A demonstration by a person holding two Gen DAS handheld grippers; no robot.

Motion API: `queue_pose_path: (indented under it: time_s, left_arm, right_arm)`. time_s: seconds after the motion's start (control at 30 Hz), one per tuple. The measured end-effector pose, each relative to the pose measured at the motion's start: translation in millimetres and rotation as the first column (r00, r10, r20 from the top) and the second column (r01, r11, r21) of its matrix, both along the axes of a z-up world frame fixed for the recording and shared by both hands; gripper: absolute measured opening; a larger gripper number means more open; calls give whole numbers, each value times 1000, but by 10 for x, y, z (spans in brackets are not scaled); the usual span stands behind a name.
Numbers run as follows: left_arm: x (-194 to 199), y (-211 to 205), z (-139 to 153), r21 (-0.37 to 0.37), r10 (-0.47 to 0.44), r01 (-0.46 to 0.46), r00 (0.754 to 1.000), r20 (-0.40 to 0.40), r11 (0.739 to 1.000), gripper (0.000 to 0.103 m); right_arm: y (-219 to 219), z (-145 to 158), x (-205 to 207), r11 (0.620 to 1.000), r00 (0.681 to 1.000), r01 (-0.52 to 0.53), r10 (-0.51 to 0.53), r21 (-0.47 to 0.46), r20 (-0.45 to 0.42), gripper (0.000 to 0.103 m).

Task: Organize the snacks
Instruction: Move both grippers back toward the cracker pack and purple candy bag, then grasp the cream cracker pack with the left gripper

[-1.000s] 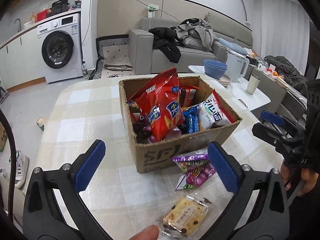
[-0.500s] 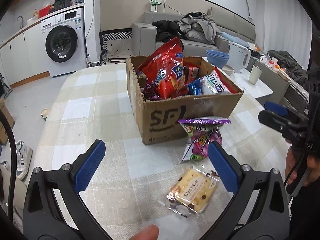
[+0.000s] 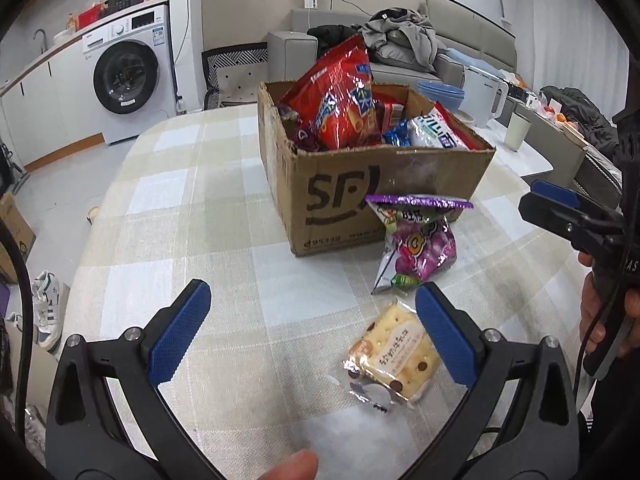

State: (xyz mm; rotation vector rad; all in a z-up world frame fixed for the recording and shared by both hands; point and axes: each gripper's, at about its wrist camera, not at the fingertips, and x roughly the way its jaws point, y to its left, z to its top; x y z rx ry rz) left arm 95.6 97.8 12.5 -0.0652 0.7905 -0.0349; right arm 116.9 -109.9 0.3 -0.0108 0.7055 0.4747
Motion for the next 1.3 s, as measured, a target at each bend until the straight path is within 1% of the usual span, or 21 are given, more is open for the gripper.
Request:
queue_pose_path:
  time_s: [0.17,0.37,0.5,0.67,0.8,0.9,1.03,1.13,1.3]
  left_arm:
    - [0,-53,-48,14,-23,23,1000,-17,1000,102]
    - [5,-233,-142,46,-88,90,995,-56,995,102]
    - [-2,-363,-214,75,-137,143,987,-78,987,102]
    - [-17,-477,-296,81,-183,192,978,-99,978,102]
    - [9,-580,-423,63,-223,232,966,-133,971,102]
    - [41,-635,-520,65,-224,236,962,-155,970,102]
    - [104,-634,-624,48,-207,219,963,-173,975,102]
    - [170,-635,-697,58,-189,203,964,-188,977,102]
    - [213,-632,-752,46,-179,191,966,-187,980,102]
  right_arm:
    - [27,-45,-3,1000,1000,-6,5,-19,-10,102]
    - [56,-64,0,1000,1000,-13,13,-26,-20,102]
    - [64,-86,-4,999,1000,-16,15,-34,-28,102]
    - [70,-107,2,999,999,-15,14,-41,-37,102]
    - [64,-129,16,999,999,-7,5,-50,-46,102]
    - [60,-142,20,999,999,-9,6,-51,-54,102]
    - [69,-153,29,998,998,-15,11,-62,-59,102]
    - [70,-177,45,998,998,-16,11,-67,-68,102]
    - [73,-235,68,998,996,-18,12,-67,-89,102]
